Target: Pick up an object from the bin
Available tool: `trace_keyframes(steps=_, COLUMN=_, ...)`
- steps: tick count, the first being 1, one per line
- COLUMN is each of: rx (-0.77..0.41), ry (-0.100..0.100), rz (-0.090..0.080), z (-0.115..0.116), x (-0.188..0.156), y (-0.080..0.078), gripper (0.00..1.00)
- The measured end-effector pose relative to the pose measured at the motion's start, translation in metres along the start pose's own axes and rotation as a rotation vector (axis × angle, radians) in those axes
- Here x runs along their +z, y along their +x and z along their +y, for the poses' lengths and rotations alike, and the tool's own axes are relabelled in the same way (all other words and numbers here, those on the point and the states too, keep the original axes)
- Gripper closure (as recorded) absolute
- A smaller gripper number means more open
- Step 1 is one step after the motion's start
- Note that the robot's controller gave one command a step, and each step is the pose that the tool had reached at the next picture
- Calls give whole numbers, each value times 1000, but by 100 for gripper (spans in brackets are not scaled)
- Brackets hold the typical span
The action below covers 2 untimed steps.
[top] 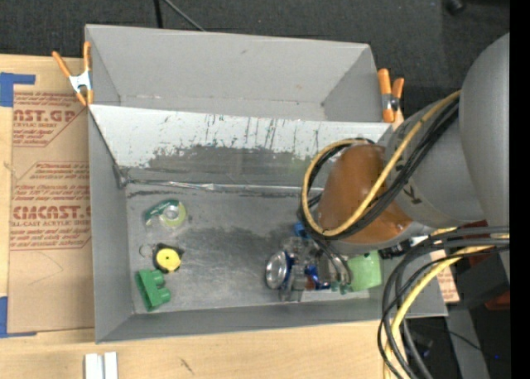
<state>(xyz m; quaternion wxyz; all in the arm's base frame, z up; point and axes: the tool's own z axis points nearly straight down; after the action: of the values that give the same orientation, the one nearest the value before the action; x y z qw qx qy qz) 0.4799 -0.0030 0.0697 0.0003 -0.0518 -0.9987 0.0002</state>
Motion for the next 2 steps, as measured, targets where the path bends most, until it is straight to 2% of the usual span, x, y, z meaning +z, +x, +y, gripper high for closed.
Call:
trace_keyframes(steps=1, rx=0, ry=-2, rz=-6, z=1, x=-65, y=-1, gripper=100)
trace_keyframes(steps=2, rx=-1, ry=-1, rz=-2, z=1, x=-71, y=-2, gripper=100)
